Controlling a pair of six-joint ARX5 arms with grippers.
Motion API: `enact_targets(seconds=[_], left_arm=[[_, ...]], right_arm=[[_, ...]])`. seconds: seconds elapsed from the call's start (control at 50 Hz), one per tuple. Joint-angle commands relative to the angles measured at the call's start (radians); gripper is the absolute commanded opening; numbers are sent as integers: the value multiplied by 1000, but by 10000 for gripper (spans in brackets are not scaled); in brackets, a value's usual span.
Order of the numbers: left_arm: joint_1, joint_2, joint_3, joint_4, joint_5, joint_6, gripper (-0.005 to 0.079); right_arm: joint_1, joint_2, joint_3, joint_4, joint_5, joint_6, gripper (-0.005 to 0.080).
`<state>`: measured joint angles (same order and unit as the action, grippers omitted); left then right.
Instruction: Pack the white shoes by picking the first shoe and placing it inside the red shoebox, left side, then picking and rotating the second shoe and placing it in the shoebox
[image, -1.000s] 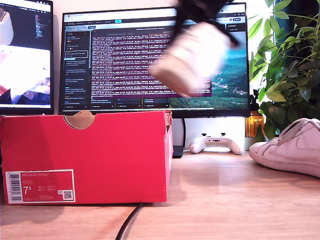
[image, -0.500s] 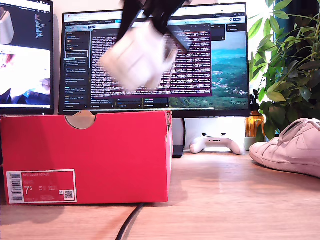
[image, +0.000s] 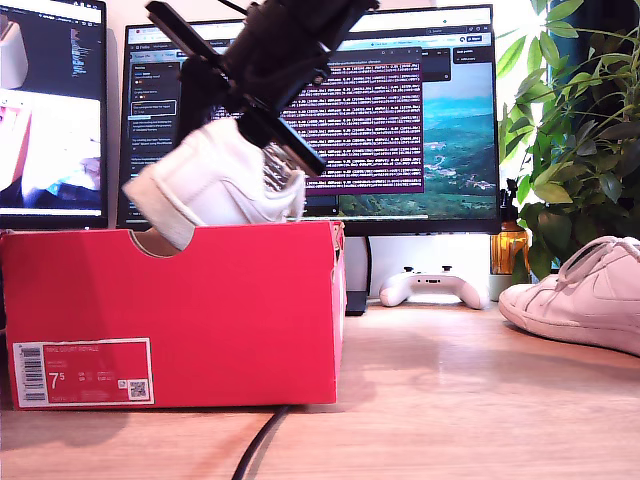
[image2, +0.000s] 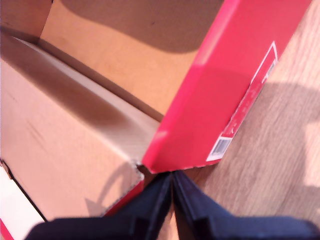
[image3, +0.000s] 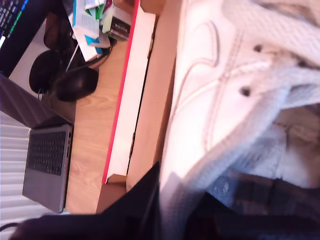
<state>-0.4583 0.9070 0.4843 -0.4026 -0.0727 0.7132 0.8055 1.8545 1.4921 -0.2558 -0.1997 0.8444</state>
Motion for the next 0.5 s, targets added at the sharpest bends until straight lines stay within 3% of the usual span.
enact_targets(seconds=[0.0, 0.48], left_arm=[[-5, 3, -5, 14, 5, 2, -21], [-5, 3, -5, 14, 5, 2, -21]], right_arm=[[12, 41, 31, 35, 4, -2, -13], [21, 147, 31, 76, 39, 20, -13]])
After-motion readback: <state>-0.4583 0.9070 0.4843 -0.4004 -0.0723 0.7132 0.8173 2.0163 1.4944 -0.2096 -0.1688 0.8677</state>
